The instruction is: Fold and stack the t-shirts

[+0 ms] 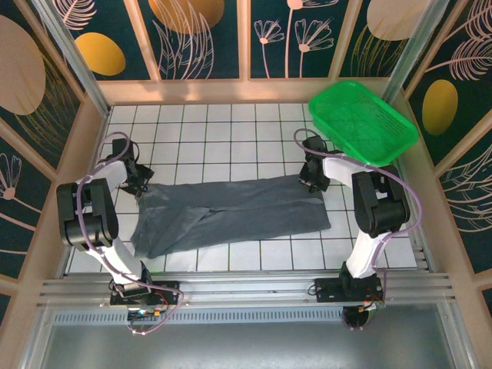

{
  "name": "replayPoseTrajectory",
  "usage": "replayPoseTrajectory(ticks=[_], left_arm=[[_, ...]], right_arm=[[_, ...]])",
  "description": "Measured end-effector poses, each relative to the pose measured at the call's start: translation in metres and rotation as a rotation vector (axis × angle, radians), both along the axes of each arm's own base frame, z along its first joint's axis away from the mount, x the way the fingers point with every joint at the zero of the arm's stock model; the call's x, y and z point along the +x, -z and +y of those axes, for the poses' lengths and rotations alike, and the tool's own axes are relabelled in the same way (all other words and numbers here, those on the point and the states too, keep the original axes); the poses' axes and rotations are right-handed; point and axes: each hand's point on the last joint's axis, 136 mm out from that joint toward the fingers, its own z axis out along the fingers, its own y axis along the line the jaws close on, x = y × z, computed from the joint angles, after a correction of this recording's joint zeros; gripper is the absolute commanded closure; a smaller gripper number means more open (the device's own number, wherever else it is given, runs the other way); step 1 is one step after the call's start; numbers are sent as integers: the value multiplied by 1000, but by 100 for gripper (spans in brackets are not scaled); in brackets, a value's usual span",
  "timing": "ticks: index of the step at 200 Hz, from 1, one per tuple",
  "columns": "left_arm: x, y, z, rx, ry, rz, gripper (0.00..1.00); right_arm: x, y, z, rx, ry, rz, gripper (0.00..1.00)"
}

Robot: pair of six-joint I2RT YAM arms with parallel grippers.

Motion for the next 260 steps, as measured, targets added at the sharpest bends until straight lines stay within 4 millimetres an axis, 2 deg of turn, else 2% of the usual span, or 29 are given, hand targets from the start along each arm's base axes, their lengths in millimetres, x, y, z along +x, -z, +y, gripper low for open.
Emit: replayPoseTrajectory(ticks=[15, 28, 51, 70, 95, 121, 130, 148, 161, 179, 192, 201, 208, 219, 230, 241, 249, 260], left_arm=[[-1, 10, 2, 15, 15, 26, 88], [-1, 14, 6, 37, 22, 38, 100], [8, 13, 17, 84, 36, 37, 100], [23, 12, 32, 106, 29, 34, 100], [56, 11, 50, 129, 37, 23, 100], [86, 9, 59, 149, 54, 6, 100], [90, 7, 60, 155, 57, 2, 88], [90, 0, 63, 176, 58, 2, 57], [88, -13, 66, 197, 49, -13, 49], [83, -48, 64, 226, 50, -76, 49], [78, -82, 50, 238, 80, -162, 52], [78, -103, 30, 229, 130, -234, 54], [79, -116, 6, 201, 192, -297, 56], [79, -126, -30, 153, 293, -366, 58], [77, -120, -64, 100, 392, -393, 58], [71, -101, -91, 44, 482, -375, 59], [64, -83, -103, 8, 529, -341, 58], [58, -60, -111, -20, 567, -291, 58]], right_arm=[[3, 0, 1, 0, 0, -1, 79], [7, 0, 1, 0, 1, -3, 79], [18, -1, 3, -3, -5, -6, 79], [36, -1, 5, -6, -16, -14, 79], [76, -3, 14, 7, -47, -51, 79], [117, -7, 28, 30, -106, -105, 78], [125, -8, 32, 33, -126, -117, 76], [133, -14, 36, 33, -163, -133, 71], [136, -20, 37, 29, -178, -145, 66], [134, -31, 38, 26, -198, -159, 61], [127, -43, 41, 39, -208, -172, 57], [118, -54, 45, 61, -219, -182, 54], [110, -63, 49, 86, -233, -192, 53], [98, -78, 60, 150, -267, -213, 51], [85, -93, 75, 241, -310, -243, 48], [71, -106, 90, 339, -361, -273, 47], [59, -115, 102, 417, -395, -287, 47], [46, -124, 115, 500, -434, -296, 47]])
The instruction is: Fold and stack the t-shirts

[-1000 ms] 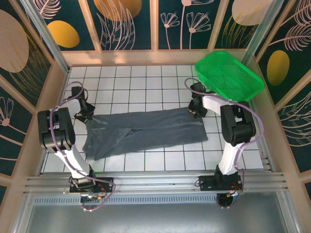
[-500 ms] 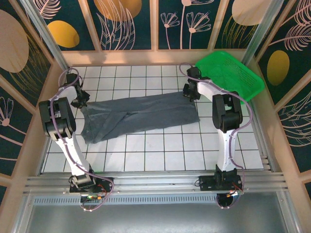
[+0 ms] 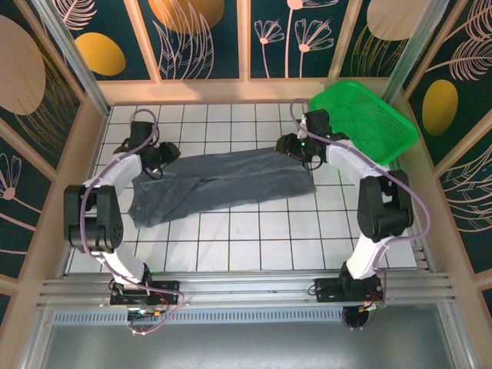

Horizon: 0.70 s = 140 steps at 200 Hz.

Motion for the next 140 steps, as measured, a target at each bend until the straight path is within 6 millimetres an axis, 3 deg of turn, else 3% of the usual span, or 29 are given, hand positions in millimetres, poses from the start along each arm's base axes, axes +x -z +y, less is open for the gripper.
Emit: replayPoseTrajectory(ticks=[18, 31, 81, 97, 140], left_arm=[[-9, 31, -2, 12, 38, 68, 56], [-14, 42, -1, 24, 55, 93, 54], [-18, 51, -2, 42, 97, 81, 56], [-23, 56, -3, 42, 104, 87, 60], [-32, 57, -7, 40, 111, 88, 86]], right_arm=[[-15, -9, 18, 82, -63, 5, 46], [-23, -12, 29, 117, -101, 12, 46], [-35, -18, 50, 169, -162, 25, 46], [-35, -18, 50, 169, -161, 24, 46], [-35, -18, 50, 169, -162, 24, 46]])
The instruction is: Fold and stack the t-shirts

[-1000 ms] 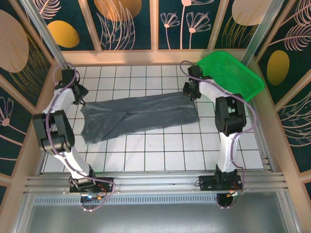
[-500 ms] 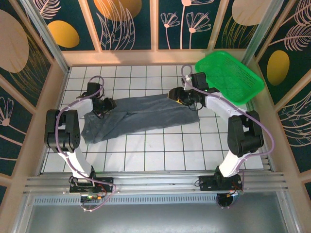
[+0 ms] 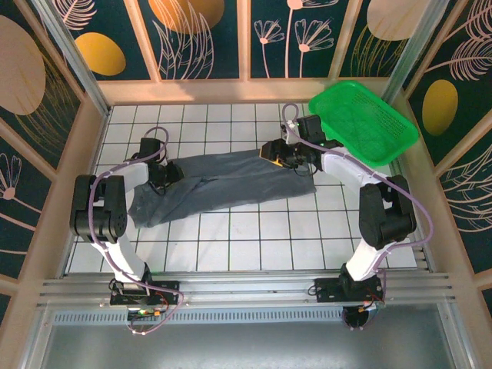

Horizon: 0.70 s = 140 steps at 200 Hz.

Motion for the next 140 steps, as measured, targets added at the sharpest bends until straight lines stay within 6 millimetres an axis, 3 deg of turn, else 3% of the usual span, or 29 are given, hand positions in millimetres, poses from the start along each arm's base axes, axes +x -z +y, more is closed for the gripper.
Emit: replayPoseTrajectory(ticks=[18, 52, 108, 140], left_arm=[[0, -13, -3, -12, -8, -28, 96], [0, -40, -10, -49, -2, -90, 100], [-31, -29, -23, -114, 8, -17, 100], [-52, -36, -38, -178, -3, 16, 100]], right_arm=[[0, 0, 0, 0, 0, 1, 47], [0, 1, 0, -1, 1, 2, 47], [2, 2, 0, -5, 1, 10, 47], [4, 0, 0, -7, 6, 1, 48]])
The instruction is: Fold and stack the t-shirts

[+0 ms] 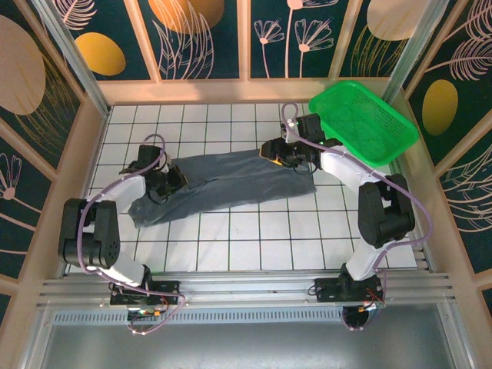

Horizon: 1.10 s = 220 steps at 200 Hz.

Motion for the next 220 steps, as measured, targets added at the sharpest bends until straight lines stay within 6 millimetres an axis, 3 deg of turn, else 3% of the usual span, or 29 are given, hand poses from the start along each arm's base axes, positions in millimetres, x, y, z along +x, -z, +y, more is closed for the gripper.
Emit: replayPoseTrajectory(ticks=[29, 61, 83, 109, 139, 169, 200, 220], left_arm=[[-21, -8, -22, -70, -12, 28, 100], [-42, 5, -34, -124, -73, 108, 100], [-50, 12, -39, -148, -111, 155, 83], [-49, 10, -46, -177, -120, 162, 52], [-50, 8, -42, -136, -124, 180, 46], [-32, -6, -12, -28, -168, 143, 48], [-28, 0, 66, 106, -339, 150, 51], [-33, 7, 96, 191, -384, 166, 52]], right_arm=[[0, 3, 0, -2, 1, 6, 48], [1, 8, 0, -6, 7, 23, 48], [1, 11, 0, -6, 11, 32, 48], [1, 12, 0, -6, 14, 38, 48], [1, 13, 0, -7, 14, 40, 48], [-7, 12, 11, 8, -33, 29, 46], [-40, 0, 54, 55, -210, -4, 46], [-65, -11, 81, 95, -324, -20, 46]])
